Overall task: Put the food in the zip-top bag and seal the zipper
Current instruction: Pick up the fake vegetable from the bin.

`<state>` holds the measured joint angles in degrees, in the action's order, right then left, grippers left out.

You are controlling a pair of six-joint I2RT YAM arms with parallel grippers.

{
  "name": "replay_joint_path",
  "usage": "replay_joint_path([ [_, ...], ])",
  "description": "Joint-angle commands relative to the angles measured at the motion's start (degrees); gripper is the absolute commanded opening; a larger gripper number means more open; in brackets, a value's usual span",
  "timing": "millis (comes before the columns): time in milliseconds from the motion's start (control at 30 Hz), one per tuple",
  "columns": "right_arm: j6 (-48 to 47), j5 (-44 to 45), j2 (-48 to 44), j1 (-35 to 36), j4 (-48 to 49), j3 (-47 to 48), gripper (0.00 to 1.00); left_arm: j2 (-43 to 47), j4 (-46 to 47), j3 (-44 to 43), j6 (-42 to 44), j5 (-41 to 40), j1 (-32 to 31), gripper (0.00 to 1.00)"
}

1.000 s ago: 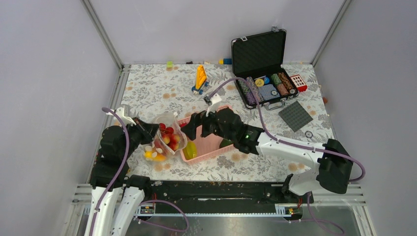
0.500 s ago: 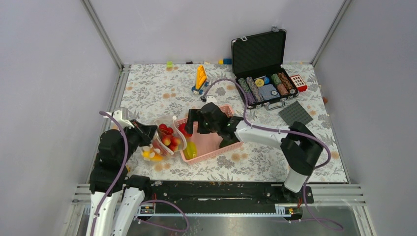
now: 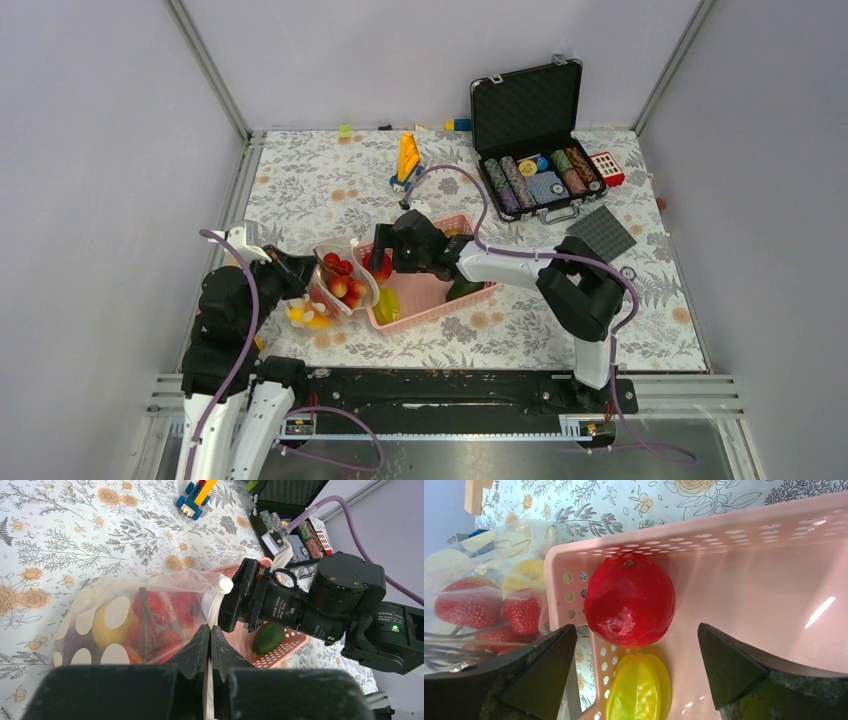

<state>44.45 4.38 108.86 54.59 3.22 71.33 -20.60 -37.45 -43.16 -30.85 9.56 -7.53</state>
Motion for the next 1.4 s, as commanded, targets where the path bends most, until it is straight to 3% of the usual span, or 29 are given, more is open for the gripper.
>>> replay_joint_path([
  [0, 1.71, -0.23, 1.7, -0.18, 1.34, 3.18, 0.98, 1.05, 3.61, -1.49, 0.42, -0.96, 0.81, 0.0],
  [600, 7.85, 3.3, 5.14, -0.18, 7.33, 0.53, 0.9, 0.97, 3.61, -1.33, 0.37, -0.9, 1.11, 0.0],
  [1067, 8.42, 0.39, 2.38, -0.1, 11.64, -3.63, 0.64, 0.7, 3.57, -1.45, 0.4, -0.46, 1.3, 0.0],
  [1200, 9.49, -0.56, -0.36, -0.1, 16.13, -6.83, 0.46, 0.86, 3.6, -1.35, 0.38, -0.42, 1.38, 0.0],
  [1367, 8.86, 0.76, -4.14, -0.03, 16.96, -8.86, 0.34, 0.54, 3.61, -1.45, 0.41, -0.37, 1.45, 0.0],
])
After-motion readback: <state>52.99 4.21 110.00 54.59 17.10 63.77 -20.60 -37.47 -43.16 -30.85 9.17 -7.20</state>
